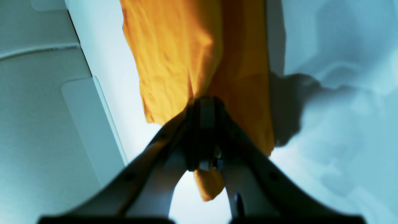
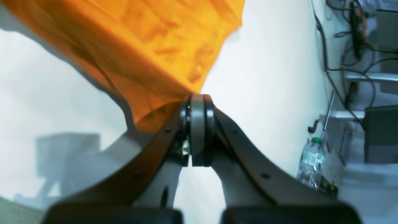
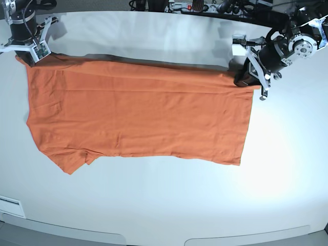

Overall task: Fold the T-shirt properly
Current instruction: 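Lift the shirt edge with both grippers and fold it over the body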

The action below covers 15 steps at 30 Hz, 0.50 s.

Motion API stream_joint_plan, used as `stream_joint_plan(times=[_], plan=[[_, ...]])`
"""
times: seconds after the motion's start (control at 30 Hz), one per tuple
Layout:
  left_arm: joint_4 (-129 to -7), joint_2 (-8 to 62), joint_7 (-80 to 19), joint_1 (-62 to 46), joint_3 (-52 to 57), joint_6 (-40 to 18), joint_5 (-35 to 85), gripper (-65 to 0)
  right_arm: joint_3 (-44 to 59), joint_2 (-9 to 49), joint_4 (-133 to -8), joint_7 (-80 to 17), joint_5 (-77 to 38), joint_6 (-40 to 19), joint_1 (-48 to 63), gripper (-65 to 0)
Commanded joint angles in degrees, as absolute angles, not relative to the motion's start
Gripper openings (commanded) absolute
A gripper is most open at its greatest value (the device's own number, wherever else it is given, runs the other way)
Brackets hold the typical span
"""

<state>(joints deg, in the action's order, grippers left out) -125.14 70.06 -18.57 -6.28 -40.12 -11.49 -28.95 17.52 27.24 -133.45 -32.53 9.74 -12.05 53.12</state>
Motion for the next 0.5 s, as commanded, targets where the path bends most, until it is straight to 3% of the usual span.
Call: stream_joint_plan(times=[0.0, 0.47], plan=[[-125.1, 70.5, -17.8, -5.1, -39.6, -10.7, -29.3, -65.0, 18.1, 27.9, -134.5, -31.5, 9.7, -11.5, 52.5, -65.0], [-120.4, 64.9, -15.6, -3.8, -39.6, -10.7, -27.2, -65.0, 18.1, 28.8, -123.5, -28.0, 2.1, -16.1, 42.8, -65.0]])
